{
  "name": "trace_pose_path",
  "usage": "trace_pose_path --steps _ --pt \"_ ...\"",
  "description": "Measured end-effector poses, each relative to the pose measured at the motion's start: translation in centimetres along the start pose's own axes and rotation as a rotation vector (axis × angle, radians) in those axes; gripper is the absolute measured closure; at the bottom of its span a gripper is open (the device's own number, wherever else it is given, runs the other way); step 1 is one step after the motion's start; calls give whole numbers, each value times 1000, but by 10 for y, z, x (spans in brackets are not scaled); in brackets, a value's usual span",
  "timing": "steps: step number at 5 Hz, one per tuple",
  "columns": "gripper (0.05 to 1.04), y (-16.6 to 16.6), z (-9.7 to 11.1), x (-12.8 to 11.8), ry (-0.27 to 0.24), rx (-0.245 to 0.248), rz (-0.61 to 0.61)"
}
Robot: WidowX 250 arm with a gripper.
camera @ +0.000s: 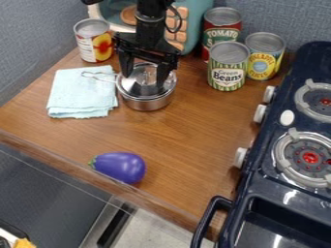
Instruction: Put the lid beside the silver pot
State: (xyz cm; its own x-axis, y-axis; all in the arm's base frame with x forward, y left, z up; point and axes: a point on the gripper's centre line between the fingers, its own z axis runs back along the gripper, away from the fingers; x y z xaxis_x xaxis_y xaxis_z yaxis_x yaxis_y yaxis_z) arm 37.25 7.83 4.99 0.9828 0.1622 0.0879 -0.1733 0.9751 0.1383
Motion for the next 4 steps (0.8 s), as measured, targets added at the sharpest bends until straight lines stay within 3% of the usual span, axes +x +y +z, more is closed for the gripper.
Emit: trace_pose_path --steps 1,2,4 --pt "83 1 -8 -1 17 -27 -3" --pt "145 -3 -10 7 15 -54 -29" --pt "714 -3 -12 13 -3 -95 -46"
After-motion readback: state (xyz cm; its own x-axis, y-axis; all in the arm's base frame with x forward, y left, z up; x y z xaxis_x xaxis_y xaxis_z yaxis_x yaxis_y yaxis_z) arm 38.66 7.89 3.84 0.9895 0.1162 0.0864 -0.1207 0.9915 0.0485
